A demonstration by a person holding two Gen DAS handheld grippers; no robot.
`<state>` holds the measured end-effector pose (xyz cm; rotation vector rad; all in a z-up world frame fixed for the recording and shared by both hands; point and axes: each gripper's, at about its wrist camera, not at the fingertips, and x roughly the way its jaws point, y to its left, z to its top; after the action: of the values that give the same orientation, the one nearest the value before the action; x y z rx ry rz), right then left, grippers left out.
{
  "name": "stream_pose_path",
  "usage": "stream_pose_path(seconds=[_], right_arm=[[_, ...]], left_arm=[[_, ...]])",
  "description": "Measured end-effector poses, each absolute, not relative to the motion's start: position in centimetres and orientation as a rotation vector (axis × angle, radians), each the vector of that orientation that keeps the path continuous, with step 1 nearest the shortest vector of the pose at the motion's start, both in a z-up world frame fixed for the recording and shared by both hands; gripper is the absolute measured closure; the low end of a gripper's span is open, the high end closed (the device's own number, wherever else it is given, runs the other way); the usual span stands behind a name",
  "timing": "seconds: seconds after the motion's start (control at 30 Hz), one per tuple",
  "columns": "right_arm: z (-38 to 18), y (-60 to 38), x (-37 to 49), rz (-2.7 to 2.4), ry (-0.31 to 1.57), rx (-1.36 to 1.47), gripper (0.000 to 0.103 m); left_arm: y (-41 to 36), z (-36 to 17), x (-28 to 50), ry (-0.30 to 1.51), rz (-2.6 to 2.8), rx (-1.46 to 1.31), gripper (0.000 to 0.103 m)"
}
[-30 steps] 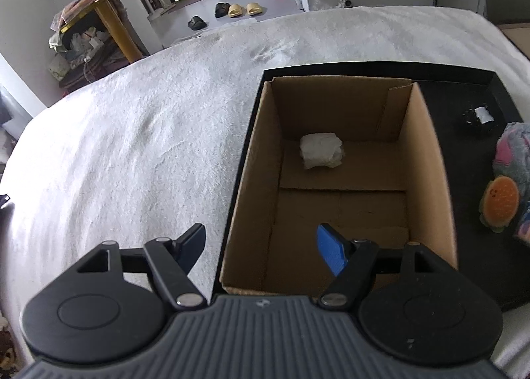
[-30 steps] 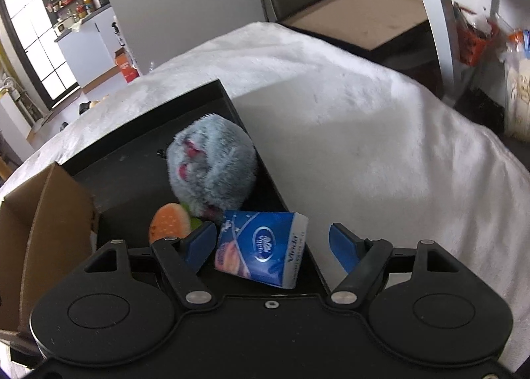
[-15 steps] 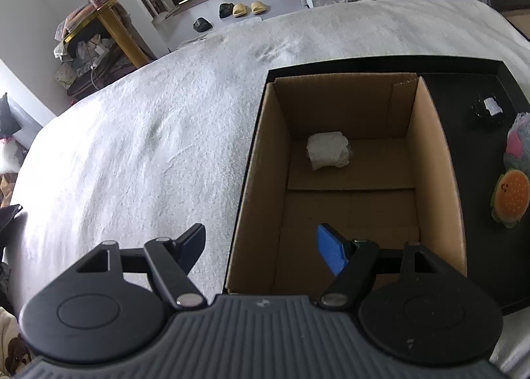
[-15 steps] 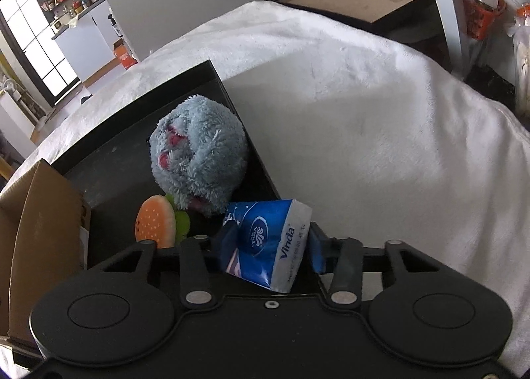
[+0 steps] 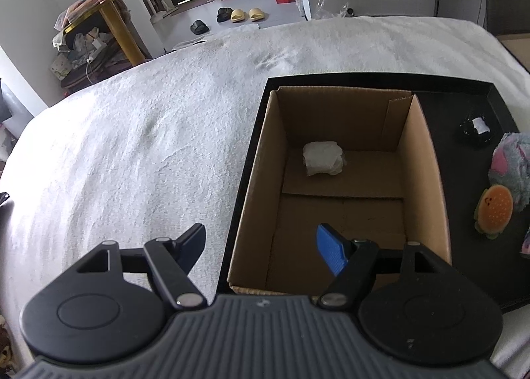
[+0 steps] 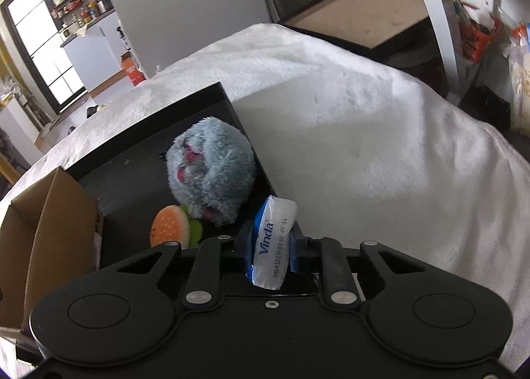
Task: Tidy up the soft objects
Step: 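Move the right gripper to the blue Vinda tissue pack and grasp it, then carry the blue tissue pack with the right gripper into the box, release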
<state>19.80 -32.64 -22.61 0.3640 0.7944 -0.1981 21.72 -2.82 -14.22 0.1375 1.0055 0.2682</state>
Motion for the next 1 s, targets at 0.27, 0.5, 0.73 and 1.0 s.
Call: stream_pose_path(seconds=[0.27,0.5,0.73,1.0], right_arm=[[-21.0,-31.1,19.7,-0.145,0.782,0.328,0.083],[-19.6,-30.1,19.3,-0.125,0.774,0.304,0.083],[-17.1,-28.2,19.7,-0.062,0.742,0.249,0.083],[-15.1,-25.9,20.5,0.003,0.725,0.224,0.083]], left_arm=[[-1.7,-13.7,21.3,0.986,0.248,0.087,0.030],[-1.1,-13.4,20.8,0.970,0.222,0.049,0.030],[-0.3,-13.6,20.6,0.969,0.191,0.013,0.030],[0.5,-13.7,20.4,0.963,0.147,-0.017,0.031]])
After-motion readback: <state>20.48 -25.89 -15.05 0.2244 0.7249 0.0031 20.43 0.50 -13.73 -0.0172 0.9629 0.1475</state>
